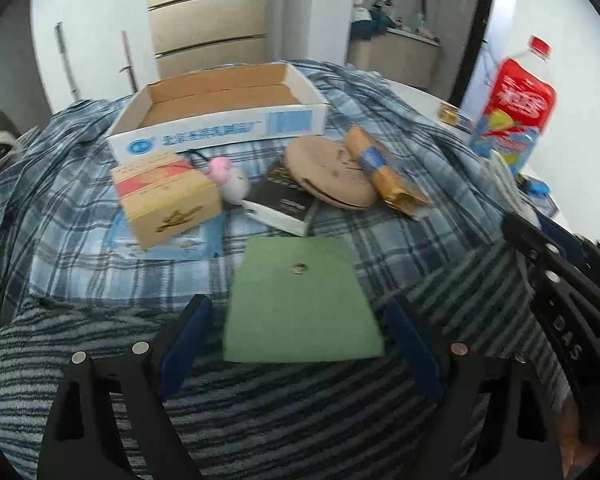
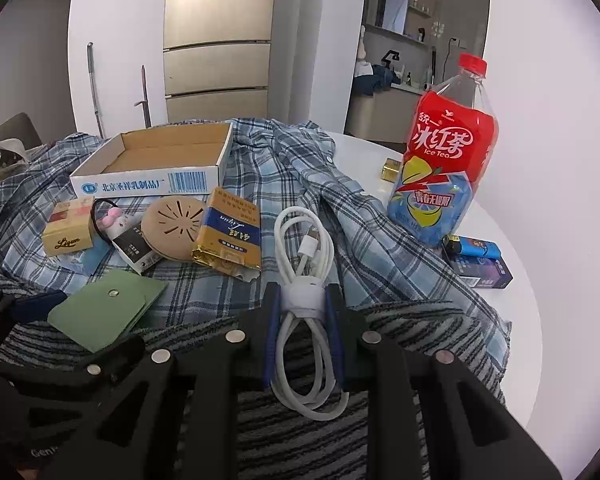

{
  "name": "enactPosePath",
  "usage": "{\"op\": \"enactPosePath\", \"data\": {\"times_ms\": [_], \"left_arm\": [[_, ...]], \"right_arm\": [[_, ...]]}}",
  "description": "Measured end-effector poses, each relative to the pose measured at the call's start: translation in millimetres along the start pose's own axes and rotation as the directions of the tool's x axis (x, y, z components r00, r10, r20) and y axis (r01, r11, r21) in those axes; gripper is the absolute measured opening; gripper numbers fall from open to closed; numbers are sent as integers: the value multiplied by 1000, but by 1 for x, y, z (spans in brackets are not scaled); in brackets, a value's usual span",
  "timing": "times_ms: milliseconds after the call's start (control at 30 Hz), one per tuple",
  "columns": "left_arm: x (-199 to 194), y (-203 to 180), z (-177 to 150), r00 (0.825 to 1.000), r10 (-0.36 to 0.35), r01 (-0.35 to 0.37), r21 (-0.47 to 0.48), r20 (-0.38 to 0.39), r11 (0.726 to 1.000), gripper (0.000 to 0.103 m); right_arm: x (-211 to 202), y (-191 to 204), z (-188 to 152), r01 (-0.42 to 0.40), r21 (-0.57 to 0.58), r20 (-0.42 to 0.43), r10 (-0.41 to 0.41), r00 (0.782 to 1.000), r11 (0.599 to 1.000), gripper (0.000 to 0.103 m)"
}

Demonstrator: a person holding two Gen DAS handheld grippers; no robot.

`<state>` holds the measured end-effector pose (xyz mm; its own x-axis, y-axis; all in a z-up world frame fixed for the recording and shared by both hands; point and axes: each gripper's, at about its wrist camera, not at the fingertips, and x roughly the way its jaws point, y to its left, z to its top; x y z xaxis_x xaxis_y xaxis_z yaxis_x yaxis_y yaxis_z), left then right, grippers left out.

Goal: Organize soft objects
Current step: 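Close the left gripper on the green card pouch and lift it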

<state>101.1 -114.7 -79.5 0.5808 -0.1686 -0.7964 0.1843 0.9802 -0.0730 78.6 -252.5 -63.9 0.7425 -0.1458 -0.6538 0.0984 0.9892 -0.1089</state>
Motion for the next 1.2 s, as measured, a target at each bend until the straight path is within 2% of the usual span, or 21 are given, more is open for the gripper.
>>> {"op": "enactPosePath", "data": {"times_ms": [67, 233, 300, 333, 567, 667, 867, 1000, 1200], "left_arm": [[0, 6, 0, 1000, -11, 11, -31, 6, 999, 91], [3, 6, -3, 1000, 5, -5, -28, 1, 1000, 88], [1, 5, -4, 1000, 3, -3, -26, 12, 1000, 74], [-1, 3, -5, 1000, 6, -6, -21, 21, 1000, 72], [-8, 0, -5, 998, -13, 13, -5, 58, 1000, 71], [-20, 0, -7, 994, -34, 35, -2, 102, 999, 71], [-53, -1, -14, 975, 0, -3, 13, 224, 1000, 71], [-72, 7, -21, 963, -20, 19, 8, 269, 1000, 71], [-108, 10, -30, 926, 17, -33, 35, 378, 999, 71]], "right_arm": [[0, 0, 0, 6, -2, 2, -6, 1000, 1000, 21], [0, 1, 0, 15, -4, -2, -15, 1000, 1000, 21], [0, 2, 0, 16, -5, -1, -16, 1000, 1000, 21], [0, 1, 0, 16, -4, 0, -16, 1000, 1000, 21], [-1, 0, 0, 26, -1, 8, -26, 1000, 1000, 21], [-1, -1, 0, 21, 2, 7, -21, 1000, 1000, 21], [-2, -1, 0, 13, 1, 12, -13, 1000, 1000, 21], [-5, -2, 0, -3, 6, 24, 3, 1000, 1000, 21], [-24, 3, 3, -43, -30, 98, 46, 994, 999, 21]]}}
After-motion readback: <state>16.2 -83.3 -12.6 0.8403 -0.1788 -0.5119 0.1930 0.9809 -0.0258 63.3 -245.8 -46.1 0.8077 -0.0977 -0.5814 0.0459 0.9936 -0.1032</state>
